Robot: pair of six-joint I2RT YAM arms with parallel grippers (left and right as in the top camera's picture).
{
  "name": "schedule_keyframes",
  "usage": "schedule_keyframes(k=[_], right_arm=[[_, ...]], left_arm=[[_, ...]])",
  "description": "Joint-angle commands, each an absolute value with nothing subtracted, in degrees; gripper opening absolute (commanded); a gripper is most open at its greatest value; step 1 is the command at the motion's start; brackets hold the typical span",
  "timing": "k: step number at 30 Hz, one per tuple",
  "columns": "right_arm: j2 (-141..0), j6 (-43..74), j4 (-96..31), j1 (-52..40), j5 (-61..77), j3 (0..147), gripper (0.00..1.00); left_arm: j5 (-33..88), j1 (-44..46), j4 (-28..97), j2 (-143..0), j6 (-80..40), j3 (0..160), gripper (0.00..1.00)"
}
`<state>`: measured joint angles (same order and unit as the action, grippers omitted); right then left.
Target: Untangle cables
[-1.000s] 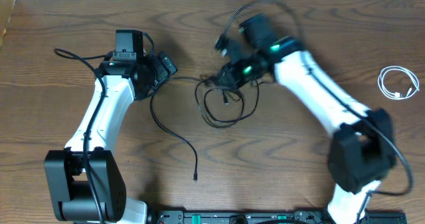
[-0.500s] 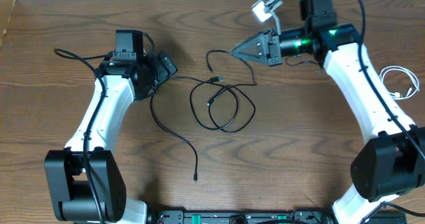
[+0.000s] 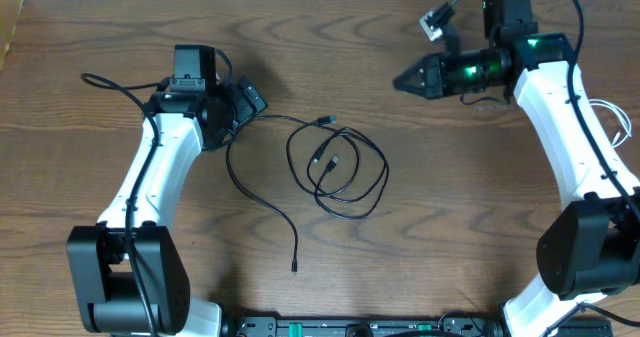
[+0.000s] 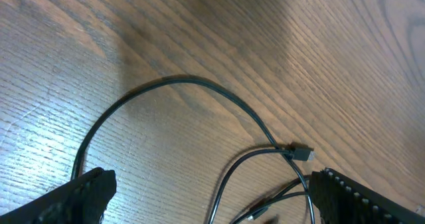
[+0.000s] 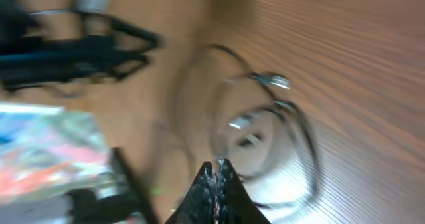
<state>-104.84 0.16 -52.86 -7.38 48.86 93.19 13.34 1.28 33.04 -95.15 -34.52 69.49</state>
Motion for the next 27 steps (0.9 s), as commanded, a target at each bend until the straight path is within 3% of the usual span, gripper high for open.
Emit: schedule_keyframes(k=[1, 7, 15, 22, 26, 27], right_arm=[[-103.9, -0.5, -54.0, -8.3, 36.2, 92.8, 0.08], [-103.9, -0.5, -53.3, -10.8, 32.2, 88.9, 0.38], [-104.0, 0.4, -45.8, -17.1, 32.3, 80.2, 0.49], [-104.1, 8.3, -35.3, -25.0, 32.2, 74.6, 0.33], [-104.1, 9.5, -30.8, -29.8, 28.0, 72.6, 0.02], [-104.1, 10.1, -30.3, -30.8, 26.0, 72.2, 0.01]], left_arm=[[12.6, 1.1, 33.2, -95.5, -34.2, 68.7, 0.97], [12.6, 1.1, 33.2, -95.5, -34.2, 68.7, 0.98], [12.6, 1.1, 33.2, -95.5, -34.2, 68.7, 0.98], [12.6, 1.1, 33.2, -95.5, -34.2, 68.7, 0.98], [12.6, 1.1, 33.2, -95.5, -34.2, 68.7, 0.98], [12.6, 1.1, 33.2, -95.5, -34.2, 68.7, 0.98]])
